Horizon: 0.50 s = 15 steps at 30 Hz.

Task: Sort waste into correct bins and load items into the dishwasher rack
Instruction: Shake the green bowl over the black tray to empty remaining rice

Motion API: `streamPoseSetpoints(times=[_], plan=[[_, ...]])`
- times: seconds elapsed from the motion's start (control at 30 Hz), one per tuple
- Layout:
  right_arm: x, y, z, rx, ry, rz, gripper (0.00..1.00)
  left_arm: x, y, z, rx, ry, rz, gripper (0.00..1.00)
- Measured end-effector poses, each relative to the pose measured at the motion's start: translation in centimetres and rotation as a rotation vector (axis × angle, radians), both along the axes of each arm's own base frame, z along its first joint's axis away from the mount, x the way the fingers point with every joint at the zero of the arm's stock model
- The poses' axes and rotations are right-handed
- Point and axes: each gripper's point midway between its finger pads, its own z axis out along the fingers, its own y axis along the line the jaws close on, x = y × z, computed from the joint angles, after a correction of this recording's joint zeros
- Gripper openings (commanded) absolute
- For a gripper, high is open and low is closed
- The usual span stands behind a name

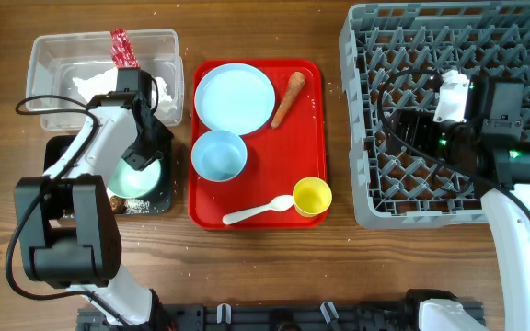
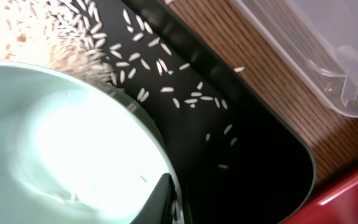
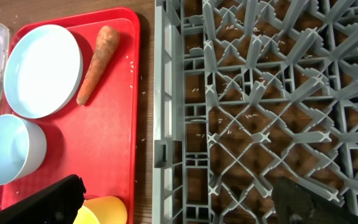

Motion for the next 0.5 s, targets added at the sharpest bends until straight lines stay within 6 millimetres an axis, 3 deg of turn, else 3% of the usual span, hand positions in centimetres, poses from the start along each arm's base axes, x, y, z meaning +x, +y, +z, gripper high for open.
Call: streamPoseSetpoints(times=[0.17,0.23,0.27,0.33,0.43,0.5], plan=[[0.0,0.0,0.0,-0.001,0.000,0.001,1.00,-0.5,-0.2,0.1,-0.012,0.023,-0.003,0.04],[0.0,0.0,0.0,-0.001,0.000,0.001,1.00,-1.1,-0.7,1.0,-0.038,0.050,-0.016,0.04],[0.0,0.0,0.0,-0.001,0.000,0.001,1.00,-0.9,-0.9,2.0,-0.049,0.039,-0.021,0.04],[0.0,-0.2,0.0,-0.009,0.000,-0.004,1.00,0.3,-1.3,5.6,-0.071,-0.043,-0.050,0.04],[0.0,-0.3,0.0,-0.014,0.000,-0.007,1.00,0.6,-1.2,11.5,-0.109,-0.184,-0.095,0.04],[0.0,-0.3,-0.1,-0.015,0.000,-0.009,1.00,0.1,-0.4,13.4,-0.155,-0.231,-0.118,0.04]])
